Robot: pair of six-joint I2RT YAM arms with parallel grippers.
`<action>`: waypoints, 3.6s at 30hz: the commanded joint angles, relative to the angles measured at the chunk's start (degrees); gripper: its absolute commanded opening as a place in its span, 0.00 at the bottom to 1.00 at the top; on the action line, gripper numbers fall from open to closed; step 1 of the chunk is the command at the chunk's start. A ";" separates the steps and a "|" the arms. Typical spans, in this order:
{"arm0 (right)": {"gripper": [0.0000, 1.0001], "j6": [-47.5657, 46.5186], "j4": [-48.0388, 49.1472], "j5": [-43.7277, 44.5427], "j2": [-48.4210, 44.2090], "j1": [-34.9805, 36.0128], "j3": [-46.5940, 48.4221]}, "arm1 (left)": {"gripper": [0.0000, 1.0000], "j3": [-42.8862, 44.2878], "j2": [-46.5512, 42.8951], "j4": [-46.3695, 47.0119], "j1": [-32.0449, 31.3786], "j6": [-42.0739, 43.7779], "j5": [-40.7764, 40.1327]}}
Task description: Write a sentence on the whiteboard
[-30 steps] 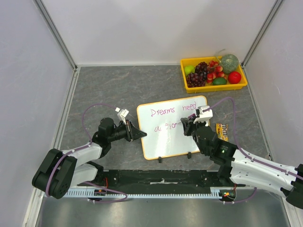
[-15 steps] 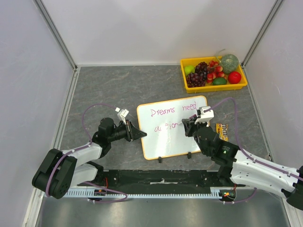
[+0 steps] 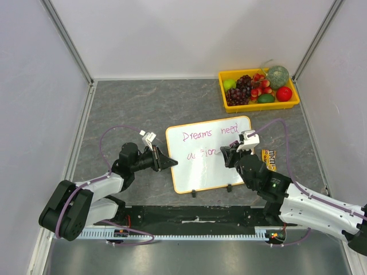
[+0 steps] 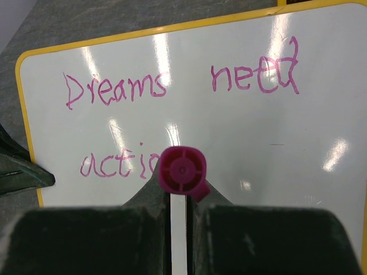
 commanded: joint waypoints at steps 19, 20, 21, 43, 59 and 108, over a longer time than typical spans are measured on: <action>0.00 -1.90 -5.88 -1.18 -10.38 -0.32 2.94 | 0.02 -0.04 0.23 -3.10 -0.20 5.66 -4.59; 0.00 -1.81 -5.89 -1.18 -10.38 -0.32 2.86 | 0.02 -0.03 0.23 -3.10 -0.11 5.66 -4.59; 0.00 -1.81 -5.97 -1.18 -10.38 -0.32 2.85 | 0.02 -0.03 0.23 -3.18 -0.20 5.66 -4.59; 0.00 -2.34 -7.91 -0.29 -11.35 -0.32 2.06 | 0.02 -0.03 0.41 -3.10 -0.20 5.66 -4.77; 0.00 -7.18 0.97 -17.42 2.62 -2.16 8.12 | 0.02 -0.03 0.41 -3.18 -0.11 5.66 -4.51; 0.00 -8.23 -12.04 -46.53 -14.25 -39.70 4.52 | 0.02 0.14 0.50 -3.36 -0.11 5.57 -4.77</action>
